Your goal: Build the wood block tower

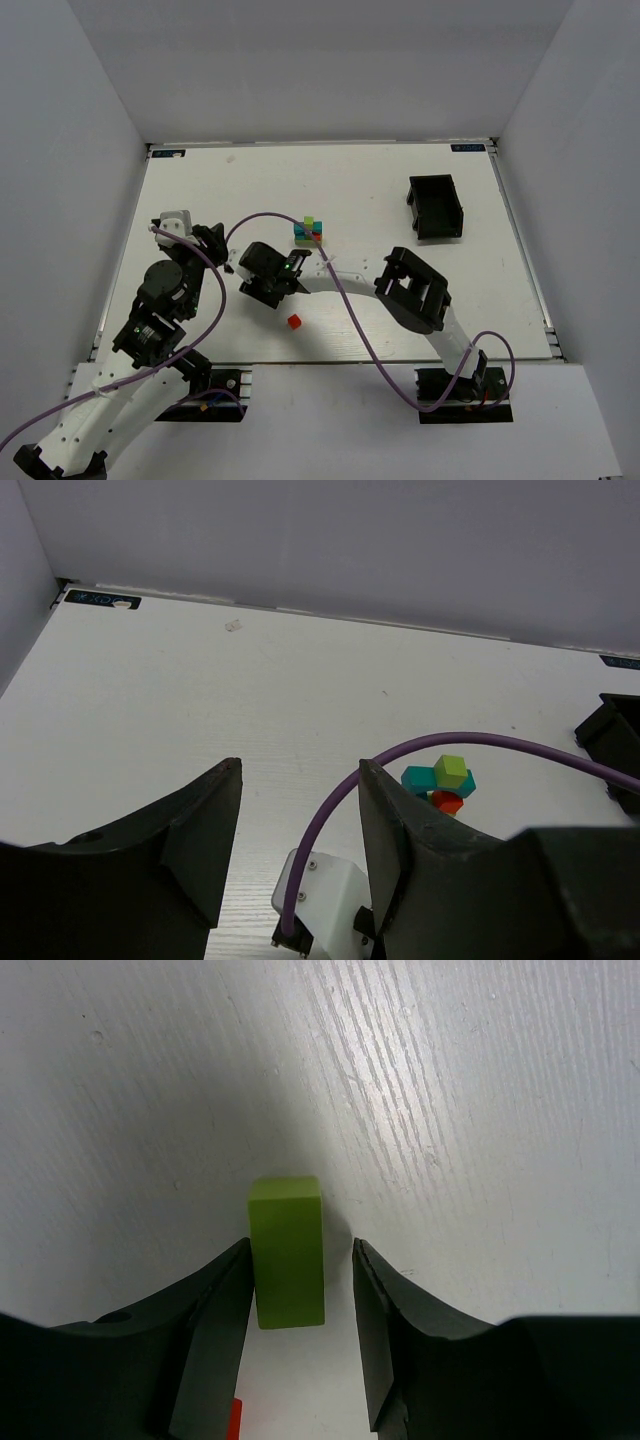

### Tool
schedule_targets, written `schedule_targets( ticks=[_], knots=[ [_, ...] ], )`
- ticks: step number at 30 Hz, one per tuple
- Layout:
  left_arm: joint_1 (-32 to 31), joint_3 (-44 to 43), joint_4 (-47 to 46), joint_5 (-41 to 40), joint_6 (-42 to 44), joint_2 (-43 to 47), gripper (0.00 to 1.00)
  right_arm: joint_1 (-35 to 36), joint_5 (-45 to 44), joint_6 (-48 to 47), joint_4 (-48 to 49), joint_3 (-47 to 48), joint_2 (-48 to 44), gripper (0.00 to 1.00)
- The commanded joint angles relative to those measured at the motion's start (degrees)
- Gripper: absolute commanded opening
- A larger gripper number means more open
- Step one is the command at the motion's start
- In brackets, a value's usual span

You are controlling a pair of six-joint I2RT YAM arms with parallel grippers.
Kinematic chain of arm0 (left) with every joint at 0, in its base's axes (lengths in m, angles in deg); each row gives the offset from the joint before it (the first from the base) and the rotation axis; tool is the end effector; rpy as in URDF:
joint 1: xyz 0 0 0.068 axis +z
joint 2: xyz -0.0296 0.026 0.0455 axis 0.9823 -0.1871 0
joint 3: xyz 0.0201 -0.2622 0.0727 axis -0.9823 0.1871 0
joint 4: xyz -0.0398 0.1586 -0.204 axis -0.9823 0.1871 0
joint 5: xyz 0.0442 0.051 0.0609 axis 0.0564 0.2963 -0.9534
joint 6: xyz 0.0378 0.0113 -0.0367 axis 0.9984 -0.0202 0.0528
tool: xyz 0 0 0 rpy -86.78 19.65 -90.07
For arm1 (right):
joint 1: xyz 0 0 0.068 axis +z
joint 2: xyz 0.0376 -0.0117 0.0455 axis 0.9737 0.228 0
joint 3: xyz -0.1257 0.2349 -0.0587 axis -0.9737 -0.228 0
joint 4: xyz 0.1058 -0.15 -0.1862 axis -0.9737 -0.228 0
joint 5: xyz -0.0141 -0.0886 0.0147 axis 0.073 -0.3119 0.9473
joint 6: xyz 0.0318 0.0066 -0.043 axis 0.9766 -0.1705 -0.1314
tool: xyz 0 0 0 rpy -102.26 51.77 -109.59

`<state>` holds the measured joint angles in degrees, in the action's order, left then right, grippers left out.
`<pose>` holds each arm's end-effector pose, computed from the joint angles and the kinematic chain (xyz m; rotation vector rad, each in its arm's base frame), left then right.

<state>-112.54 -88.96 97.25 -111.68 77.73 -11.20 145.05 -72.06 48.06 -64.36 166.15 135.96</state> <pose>0.1107 -0.0503 0.3323 -0.1023 1.5979 -0.1413 0.1783 0.4359 0.1721 -1.4910 2.0230 0.3136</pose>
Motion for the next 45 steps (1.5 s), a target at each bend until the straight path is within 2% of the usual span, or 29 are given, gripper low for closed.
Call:
schedule_targets(
  ticks=[1,18,21,25,29,30,33,45],
  knots=[
    [0.36,0.03,-0.19,0.22,0.4,-0.15,0.61,-0.02,-0.49,-0.88,-0.34,-0.47,-4.01,0.5],
    [0.36,0.03,-0.19,0.22,0.4,-0.15,0.59,-0.37,0.92,-1.5,-1.4,-0.21,-3.49,0.5],
    [0.36,0.03,-0.19,0.22,0.4,-0.15,0.58,-0.29,1.44,-1.41,-0.96,-0.64,-3.75,0.44],
    [0.36,0.03,-0.19,0.22,0.4,-0.15,0.57,-0.46,2.15,-1.5,0.35,-1.52,-4.54,0.31],
    [0.36,0.03,-0.19,0.22,0.4,-0.15,0.56,-1.34,3.73,-2.37,0.8,-1.79,-5.94,0.08],
    [0.36,0.03,-0.19,0.22,0.4,-0.15,0.56,-1.52,4.26,-2.55,0.62,-1.96,-6.12,0.05],
    [0.36,0.03,-0.19,0.22,0.4,0.45,0.54,-3.35,5.66,-3.95,0.71,-2.23,-8.5,0.0],
    [0.36,2.23,-3.09,1.97,2.07,4.5,0.53,-8.9,14.63,-16.77,-2.1,-6.09,-22.1,0.0]
  ],
)
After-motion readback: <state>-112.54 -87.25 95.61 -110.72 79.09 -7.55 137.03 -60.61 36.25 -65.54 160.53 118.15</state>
